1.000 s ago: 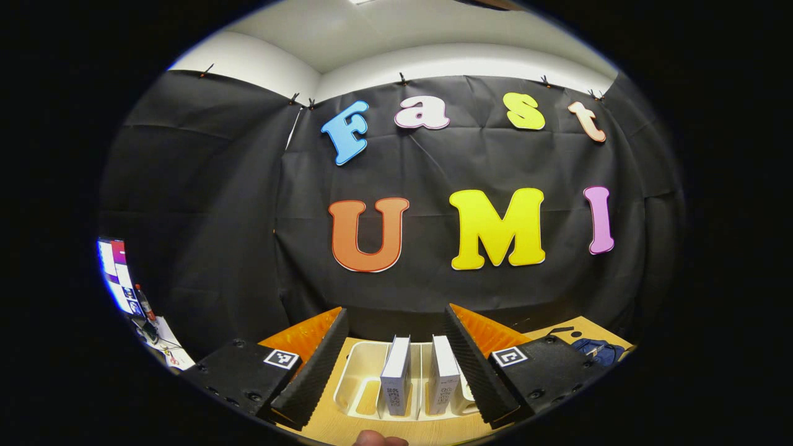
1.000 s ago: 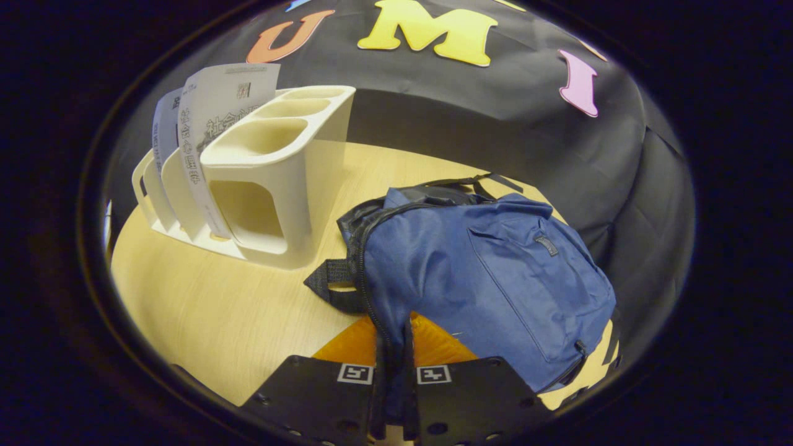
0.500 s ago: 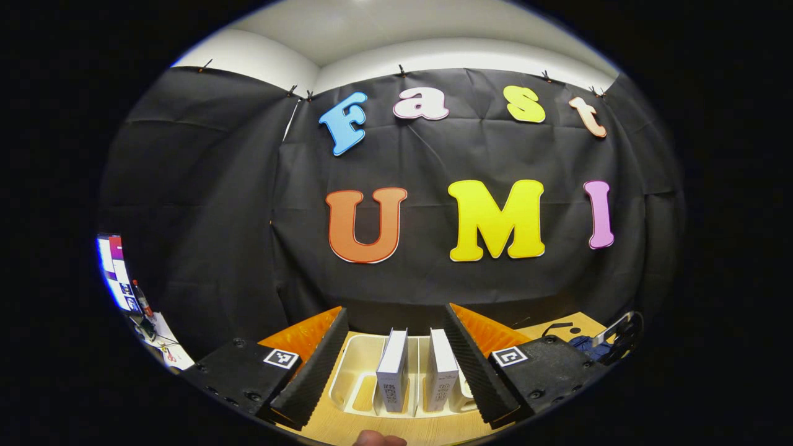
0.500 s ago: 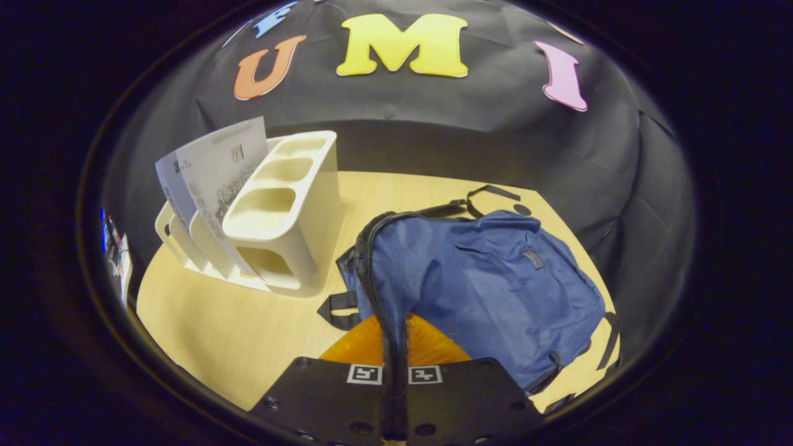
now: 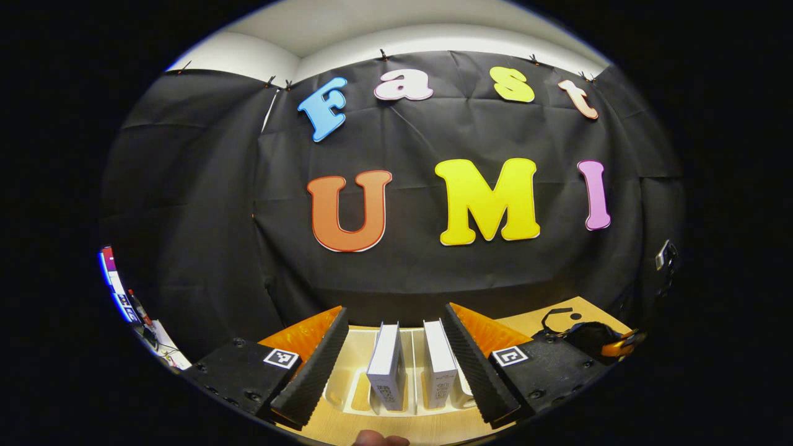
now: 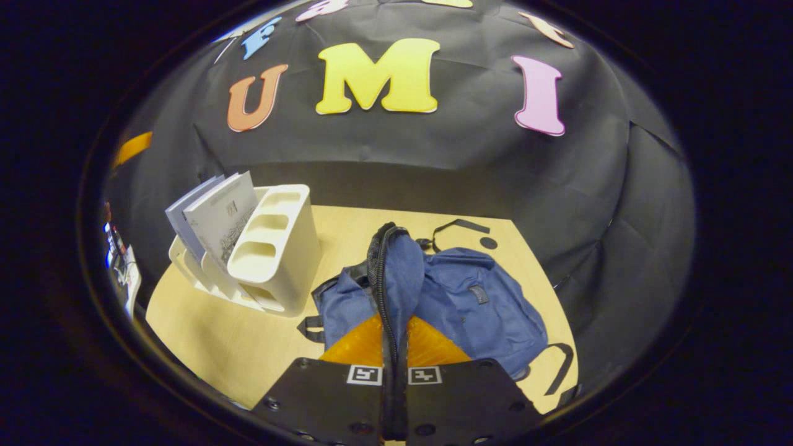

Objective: Open the schoolbag, grab two books from the bookshelf and put them into the schoolbag.

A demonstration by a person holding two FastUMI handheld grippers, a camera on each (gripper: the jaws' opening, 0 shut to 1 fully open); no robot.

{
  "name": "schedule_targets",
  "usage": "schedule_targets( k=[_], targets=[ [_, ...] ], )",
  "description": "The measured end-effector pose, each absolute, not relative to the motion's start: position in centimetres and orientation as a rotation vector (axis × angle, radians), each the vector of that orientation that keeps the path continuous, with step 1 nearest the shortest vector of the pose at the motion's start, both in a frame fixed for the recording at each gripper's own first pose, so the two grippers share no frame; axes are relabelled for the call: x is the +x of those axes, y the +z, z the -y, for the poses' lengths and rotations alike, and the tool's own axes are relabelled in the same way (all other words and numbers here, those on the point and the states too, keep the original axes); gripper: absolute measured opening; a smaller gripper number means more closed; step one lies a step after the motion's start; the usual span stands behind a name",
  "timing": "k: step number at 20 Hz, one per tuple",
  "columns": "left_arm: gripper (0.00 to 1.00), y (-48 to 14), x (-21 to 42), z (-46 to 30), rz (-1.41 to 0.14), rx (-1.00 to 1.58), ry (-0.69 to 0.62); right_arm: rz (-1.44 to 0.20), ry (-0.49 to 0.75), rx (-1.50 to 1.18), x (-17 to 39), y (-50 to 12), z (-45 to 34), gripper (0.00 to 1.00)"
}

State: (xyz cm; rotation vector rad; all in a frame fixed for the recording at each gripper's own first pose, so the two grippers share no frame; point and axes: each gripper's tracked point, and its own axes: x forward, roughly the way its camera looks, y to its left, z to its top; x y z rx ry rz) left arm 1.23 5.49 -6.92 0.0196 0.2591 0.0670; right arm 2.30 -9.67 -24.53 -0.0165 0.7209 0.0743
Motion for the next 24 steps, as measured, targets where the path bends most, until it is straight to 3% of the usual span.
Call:
schedule_targets(
  k=[11,17,24],
  targets=[
    [0.98,-11.4,7.7,-2.5,-0.578,-0.056,0.001,-0.720,0.019,0.021,5.7,-19.8,23.9,0.00],
    [0.98,-17.7,9.0,0.0,-0.941,-0.041,-0.100,-0.729,0.035,0.051,6.7,-20.2,26.5,0.00],
    [0.98,-23.0,9.2,0.6,-1.225,-0.012,-0.124,-0.728,0.051,0.119,6.6,-20.4,27.4,0.00]
  ],
)
